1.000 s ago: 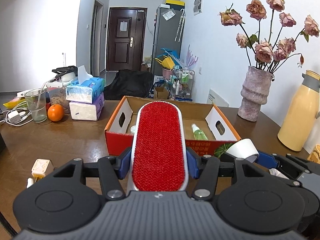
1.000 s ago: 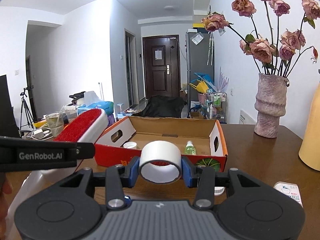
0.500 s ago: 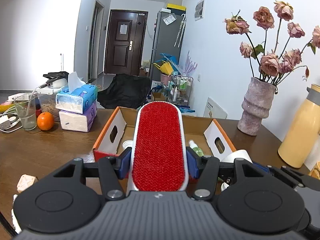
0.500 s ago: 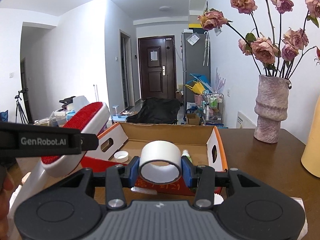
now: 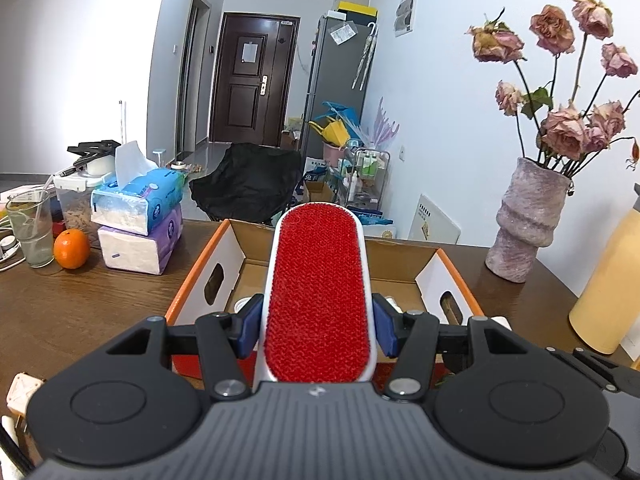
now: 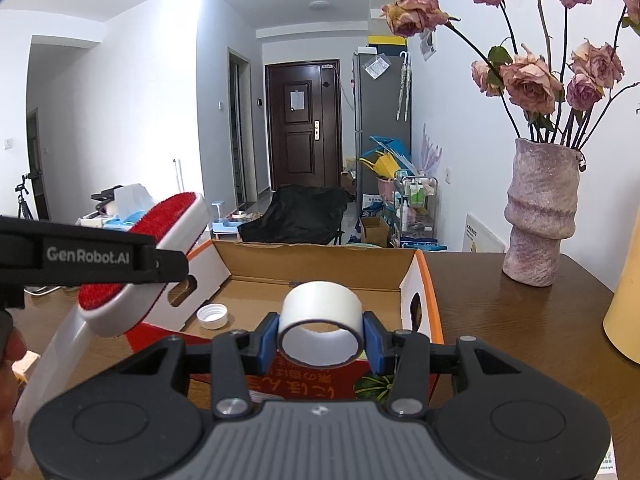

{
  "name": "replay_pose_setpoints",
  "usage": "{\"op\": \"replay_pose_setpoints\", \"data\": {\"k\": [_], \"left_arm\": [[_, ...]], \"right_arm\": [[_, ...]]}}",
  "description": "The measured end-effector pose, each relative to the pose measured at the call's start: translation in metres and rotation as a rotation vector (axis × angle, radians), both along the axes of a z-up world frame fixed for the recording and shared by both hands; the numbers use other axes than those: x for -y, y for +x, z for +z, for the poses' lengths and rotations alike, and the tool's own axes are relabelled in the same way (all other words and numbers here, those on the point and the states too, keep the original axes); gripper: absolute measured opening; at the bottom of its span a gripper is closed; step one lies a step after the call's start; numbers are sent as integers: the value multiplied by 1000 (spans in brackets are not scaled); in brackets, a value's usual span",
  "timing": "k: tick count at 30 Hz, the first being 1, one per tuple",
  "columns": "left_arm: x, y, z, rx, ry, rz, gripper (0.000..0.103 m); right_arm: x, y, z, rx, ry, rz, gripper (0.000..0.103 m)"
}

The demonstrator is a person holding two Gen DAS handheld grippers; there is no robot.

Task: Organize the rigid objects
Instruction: 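Carry the lint brush and tape roll over the cardboard box with both tools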

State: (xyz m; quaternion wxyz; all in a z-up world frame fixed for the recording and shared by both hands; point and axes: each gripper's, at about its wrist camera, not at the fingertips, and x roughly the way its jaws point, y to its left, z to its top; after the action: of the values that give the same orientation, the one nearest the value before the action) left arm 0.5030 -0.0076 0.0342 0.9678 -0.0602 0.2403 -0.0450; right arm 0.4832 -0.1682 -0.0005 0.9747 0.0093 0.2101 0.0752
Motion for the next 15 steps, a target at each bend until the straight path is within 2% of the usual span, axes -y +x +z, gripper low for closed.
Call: {"op": "replay_pose_setpoints", "data": {"k": [15], "left_arm": [[7,46,-8,-8,30,10,57]], "right_arm": [[4,46,-3,-9,8,-26,43]]}}
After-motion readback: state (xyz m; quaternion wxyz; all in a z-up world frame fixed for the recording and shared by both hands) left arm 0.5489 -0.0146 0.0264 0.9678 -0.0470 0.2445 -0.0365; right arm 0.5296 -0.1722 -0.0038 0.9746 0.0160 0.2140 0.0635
